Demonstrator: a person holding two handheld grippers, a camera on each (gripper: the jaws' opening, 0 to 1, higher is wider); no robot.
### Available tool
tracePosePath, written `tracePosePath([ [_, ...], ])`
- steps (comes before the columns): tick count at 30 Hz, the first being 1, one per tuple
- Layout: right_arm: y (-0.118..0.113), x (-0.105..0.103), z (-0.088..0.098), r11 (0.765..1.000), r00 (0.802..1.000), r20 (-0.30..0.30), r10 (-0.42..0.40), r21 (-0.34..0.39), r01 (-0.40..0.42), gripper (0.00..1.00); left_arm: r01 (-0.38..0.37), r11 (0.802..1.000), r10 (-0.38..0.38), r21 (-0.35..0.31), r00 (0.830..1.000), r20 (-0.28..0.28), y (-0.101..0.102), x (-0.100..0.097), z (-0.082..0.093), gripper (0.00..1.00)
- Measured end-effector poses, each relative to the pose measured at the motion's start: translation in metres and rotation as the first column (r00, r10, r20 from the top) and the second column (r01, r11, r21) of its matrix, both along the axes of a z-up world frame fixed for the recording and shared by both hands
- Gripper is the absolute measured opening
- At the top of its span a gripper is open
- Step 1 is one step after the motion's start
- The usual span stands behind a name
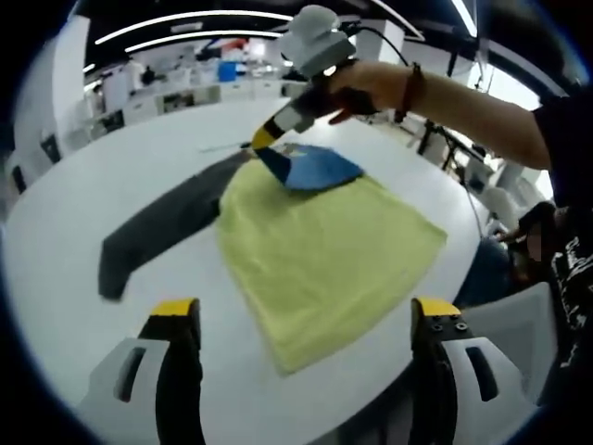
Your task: Fold the garment on the visible template until the final outline fits inside the template.
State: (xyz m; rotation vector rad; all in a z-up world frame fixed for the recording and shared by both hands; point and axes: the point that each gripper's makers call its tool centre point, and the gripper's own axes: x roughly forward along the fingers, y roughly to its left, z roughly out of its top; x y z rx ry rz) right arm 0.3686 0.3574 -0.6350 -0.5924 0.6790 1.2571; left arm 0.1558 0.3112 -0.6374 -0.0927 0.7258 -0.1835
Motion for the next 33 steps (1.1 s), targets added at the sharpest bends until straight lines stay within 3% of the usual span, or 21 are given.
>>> tracePosePath([
  [19,0.016,-0.005,-0.045,0.999,0.998,-0.059,0.016,-0.042,-0.018,0.00,-0.015,1.000,0.015,-0.003,1.000,-0.001,0.007,-0.001,-0.003,0.91],
  [33,0.023,-0.005,-0.066,0.999,0.993,-0.112,-0.037,-0.034,0.033,0.00,-0.028,0.999,0.028,-0.023,0.999,-0.021,0.014,-0.002,-0.013,0.91],
])
